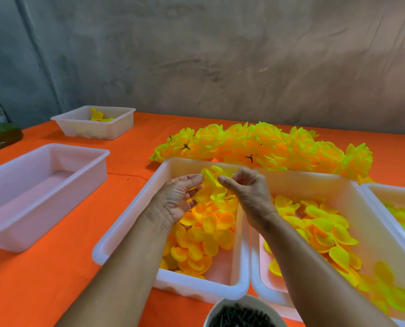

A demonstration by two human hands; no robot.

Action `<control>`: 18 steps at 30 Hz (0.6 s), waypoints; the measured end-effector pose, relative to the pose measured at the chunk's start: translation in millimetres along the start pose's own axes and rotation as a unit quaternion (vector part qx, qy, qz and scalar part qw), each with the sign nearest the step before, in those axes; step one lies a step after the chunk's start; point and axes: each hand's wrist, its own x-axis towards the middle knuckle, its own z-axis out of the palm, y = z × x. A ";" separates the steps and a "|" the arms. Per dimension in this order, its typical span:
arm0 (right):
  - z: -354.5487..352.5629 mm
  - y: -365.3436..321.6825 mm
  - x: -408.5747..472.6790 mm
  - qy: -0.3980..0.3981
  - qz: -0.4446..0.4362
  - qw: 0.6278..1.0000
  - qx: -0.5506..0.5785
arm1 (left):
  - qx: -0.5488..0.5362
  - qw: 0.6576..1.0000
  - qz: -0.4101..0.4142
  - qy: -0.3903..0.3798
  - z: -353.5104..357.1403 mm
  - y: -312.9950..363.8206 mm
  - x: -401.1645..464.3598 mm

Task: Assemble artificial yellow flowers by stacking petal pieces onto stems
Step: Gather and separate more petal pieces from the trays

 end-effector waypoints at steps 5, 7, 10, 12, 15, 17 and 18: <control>5.8 5.6 4.7 0.022 -0.004 0.986 -0.163 | -0.013 0.997 0.065 0.032 1.3 1.0 0.7; 6.2 6.6 3.7 0.047 -0.004 0.985 -0.164 | -0.015 0.995 0.082 0.060 1.8 1.5 0.3; 5.0 7.6 2.7 0.098 -0.030 0.975 -0.196 | 0.015 0.990 0.108 0.094 4.0 -0.1 -0.3; 7.3 4.2 1.0 0.122 -0.058 0.966 -0.223 | 0.038 0.986 0.126 0.107 5.1 -1.3 -0.8; 8.0 0.7 -2.0 0.164 -0.102 0.950 -0.244 | 0.055 0.982 0.147 0.101 6.0 -2.5 -2.1; 7.1 -0.2 -3.2 0.184 -0.101 0.944 -0.253 | 0.059 0.982 0.156 0.088 6.7 -2.8 -3.0; 6.5 -0.1 -3.1 0.190 -0.098 0.943 -0.256 | 0.060 0.982 0.161 0.080 7.0 -2.9 -3.8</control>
